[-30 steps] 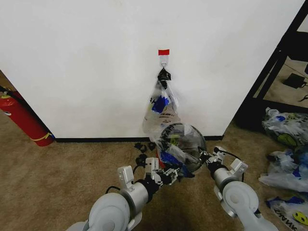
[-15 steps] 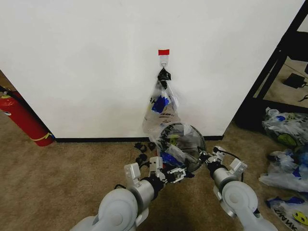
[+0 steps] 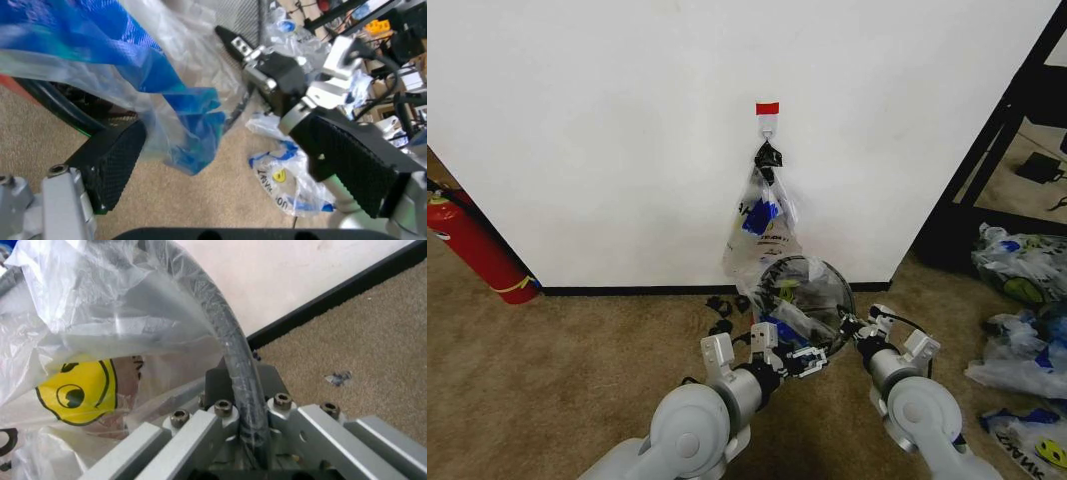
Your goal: Pick up the garbage bag from the wall and place it over the trash bin.
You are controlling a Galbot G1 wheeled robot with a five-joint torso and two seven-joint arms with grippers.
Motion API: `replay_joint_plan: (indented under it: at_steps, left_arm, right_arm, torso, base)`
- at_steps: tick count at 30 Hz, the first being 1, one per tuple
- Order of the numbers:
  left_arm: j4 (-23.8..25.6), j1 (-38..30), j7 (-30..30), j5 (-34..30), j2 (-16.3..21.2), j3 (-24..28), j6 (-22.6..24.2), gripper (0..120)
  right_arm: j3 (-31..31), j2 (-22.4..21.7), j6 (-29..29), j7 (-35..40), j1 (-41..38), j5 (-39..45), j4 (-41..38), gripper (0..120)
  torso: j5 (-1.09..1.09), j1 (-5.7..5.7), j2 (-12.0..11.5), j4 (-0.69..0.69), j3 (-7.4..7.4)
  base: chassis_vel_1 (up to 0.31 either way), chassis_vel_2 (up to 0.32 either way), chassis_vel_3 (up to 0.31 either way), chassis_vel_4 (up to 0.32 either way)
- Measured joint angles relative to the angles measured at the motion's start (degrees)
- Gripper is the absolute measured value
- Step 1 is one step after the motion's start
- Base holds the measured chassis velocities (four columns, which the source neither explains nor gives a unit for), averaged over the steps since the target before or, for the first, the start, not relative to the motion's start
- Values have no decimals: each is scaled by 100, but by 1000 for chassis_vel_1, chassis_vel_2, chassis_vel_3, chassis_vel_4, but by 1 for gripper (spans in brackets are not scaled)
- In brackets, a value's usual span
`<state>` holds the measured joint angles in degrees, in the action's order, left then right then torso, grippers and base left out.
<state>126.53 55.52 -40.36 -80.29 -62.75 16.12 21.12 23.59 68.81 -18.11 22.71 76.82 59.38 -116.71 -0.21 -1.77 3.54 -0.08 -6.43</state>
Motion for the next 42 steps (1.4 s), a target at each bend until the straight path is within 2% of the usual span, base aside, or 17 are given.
replay_joint_plan:
  at_steps: [3, 5, 7, 12, 14, 17, 21, 23, 28, 30, 42]
  left_arm:
    - [-199, -92, -61, 21, -94, 96, 24, 95]
    - [-334, -161, -110, 46, -148, 157, 29, 86]
    - [-353, -173, -120, 51, -153, 164, 23, 83]
    - [-386, -222, -141, 75, -106, 171, -76, 61]
    - [-369, -222, -136, 76, -93, 171, -82, 58]
    - [-328, -202, -115, 85, -71, 160, -116, 44]
    - [-262, -167, -74, 104, -20, 139, -131, 29]
    - [-246, -161, -55, 107, -6, 130, -135, 26]
    - [-233, -146, -15, 153, 16, 114, -150, 4]
    - [-199, -127, 6, 164, 30, 101, -152, 0]
    - [206, 343, 309, 420, 295, -167, -145, 0]
  right_arm:
    - [-2, -7, 0, 0, 1, 5, -25, 0]
    - [2, -15, 1, 1, 6, 12, -49, 0]
    - [7, -21, 5, 1, 9, 13, -54, 0]
    - [30, -56, 18, -10, 20, 45, -61, 0]
    - [31, -59, 20, -12, 12, 48, -58, 0]
    - [26, -59, 26, -20, -12, 57, -38, 0]
    - [18, -52, 31, -22, -37, 58, -10, 0]
    - [17, -49, 32, -22, -39, 58, -6, 0]
    - [9, -27, 35, -23, -40, 55, -4, 0]
    - [9, -21, 37, -23, -42, 54, -3, 0]
    - [93, 101, 71, 9, -39, 145, 30, 0]
  torso:
    - [0, 0, 0, 0, 0]
    - [0, 0, 0, 0, 0]
    - [0, 0, 0, 0, 0]
    - [-1, 0, 0, 0, 0]
    - [-1, 0, 0, 0, 0]
    - [-1, 0, 0, 0, 0]
    - [-1, 0, 0, 0, 0]
    - [-1, 0, 0, 0, 0]
    - [-1, 0, 0, 0, 0]
    - [-1, 0, 0, 0, 0]
    - [-1, 0, 0, 0, 0]
  base:
    - [0, 0, 0, 0]
    - [0, 0, 0, 0]
    - [0, 0, 0, 0]
    - [0, 0, 0, 0]
    - [0, 0, 0, 0]
    - [0, 0, 0, 0]
    - [0, 0, 0, 0]
    - [0, 0, 0, 0]
    - [0, 0, 0, 0]
    - [0, 0, 0, 0]
    - [0, 0, 0, 0]
